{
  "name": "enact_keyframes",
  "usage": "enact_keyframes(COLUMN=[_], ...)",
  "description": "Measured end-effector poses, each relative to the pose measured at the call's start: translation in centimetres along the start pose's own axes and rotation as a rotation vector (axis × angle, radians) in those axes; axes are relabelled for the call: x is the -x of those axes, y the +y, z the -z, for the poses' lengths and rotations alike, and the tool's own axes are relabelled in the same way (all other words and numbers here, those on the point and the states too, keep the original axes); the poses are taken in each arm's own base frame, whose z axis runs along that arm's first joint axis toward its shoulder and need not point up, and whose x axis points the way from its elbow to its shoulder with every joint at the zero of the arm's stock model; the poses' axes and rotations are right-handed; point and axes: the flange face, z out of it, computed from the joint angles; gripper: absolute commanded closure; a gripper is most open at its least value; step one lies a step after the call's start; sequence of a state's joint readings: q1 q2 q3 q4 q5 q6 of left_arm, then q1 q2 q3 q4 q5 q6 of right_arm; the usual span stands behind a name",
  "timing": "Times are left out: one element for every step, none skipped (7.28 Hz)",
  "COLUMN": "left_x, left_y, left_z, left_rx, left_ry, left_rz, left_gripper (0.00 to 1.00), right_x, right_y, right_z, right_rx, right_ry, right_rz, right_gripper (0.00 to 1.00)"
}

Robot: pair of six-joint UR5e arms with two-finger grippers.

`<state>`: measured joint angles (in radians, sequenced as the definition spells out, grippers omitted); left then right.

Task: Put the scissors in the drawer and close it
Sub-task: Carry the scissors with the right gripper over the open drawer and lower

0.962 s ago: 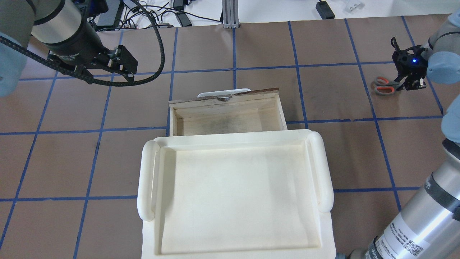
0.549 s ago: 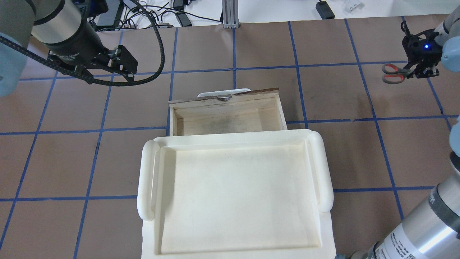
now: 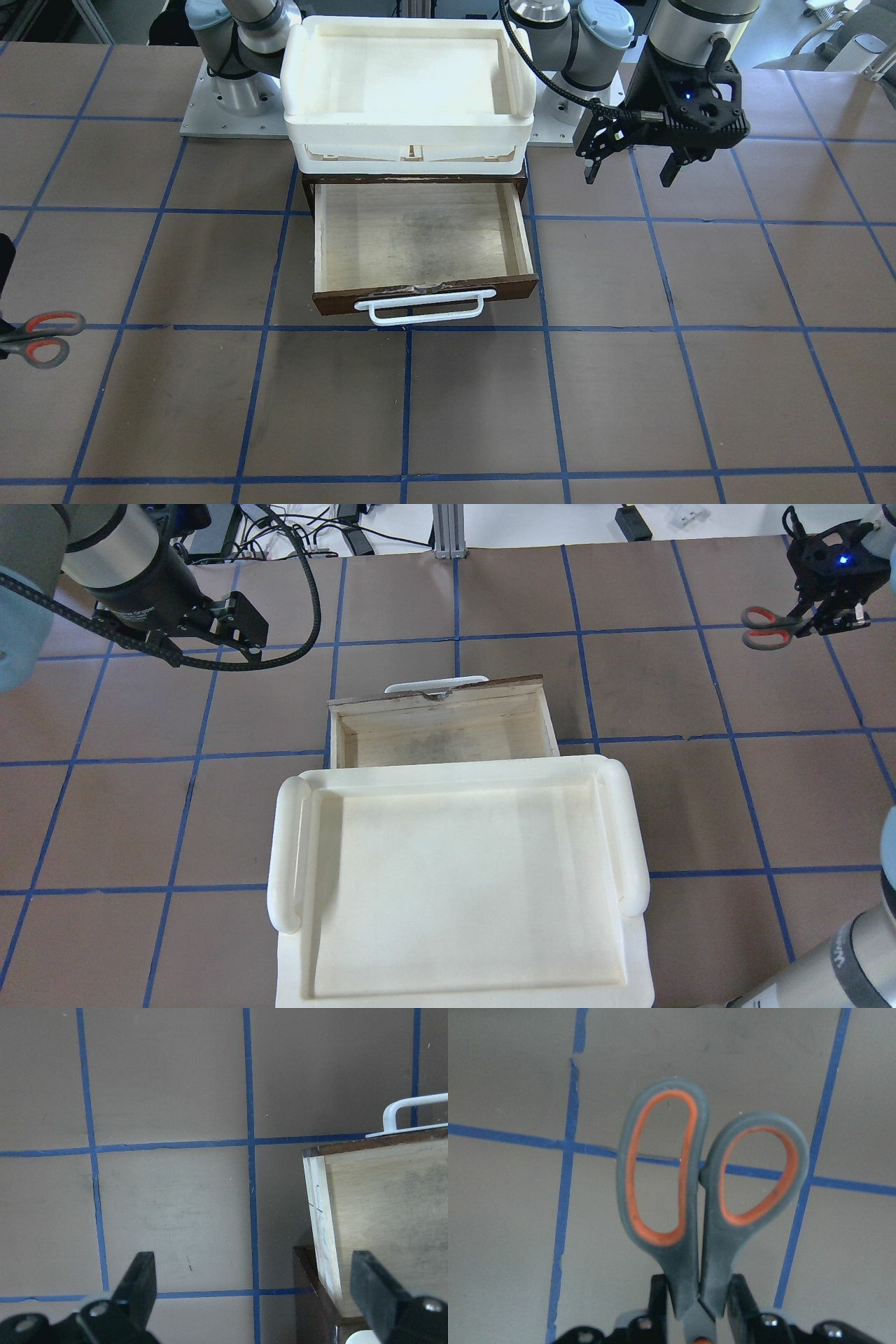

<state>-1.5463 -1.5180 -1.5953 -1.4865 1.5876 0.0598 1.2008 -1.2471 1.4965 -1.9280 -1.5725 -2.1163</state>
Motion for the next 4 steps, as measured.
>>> enact_keyframes(left_x=[0.0, 0.0, 0.0, 0.0], left_y=[0.0, 0.0, 0.0, 0.0], left_z=[0.0, 0.0, 0.0, 0.0], left_rx=[0.0, 0.0, 0.0, 0.001], left_ry=[0.0, 0.0, 0.0, 0.0], left_rz=[0.0, 0.0, 0.0, 0.0], left_gripper=[0.0, 0.0, 0.0, 0.0], right_x=[-0.2, -0.2, -0.3, -0.4], right_y=[-4.4, -8.8, -13.6, -19.4], right_z=[2.0, 3.4, 4.6, 5.4], right_rx=[0.007, 0.002, -0.006, -0.014], right_ry=[-0.018, -0.031, -0.031, -0.032], right_rz=[0.008, 0.003, -0.015, -0.028], right_gripper=[1.0, 1.0, 1.0, 1.0])
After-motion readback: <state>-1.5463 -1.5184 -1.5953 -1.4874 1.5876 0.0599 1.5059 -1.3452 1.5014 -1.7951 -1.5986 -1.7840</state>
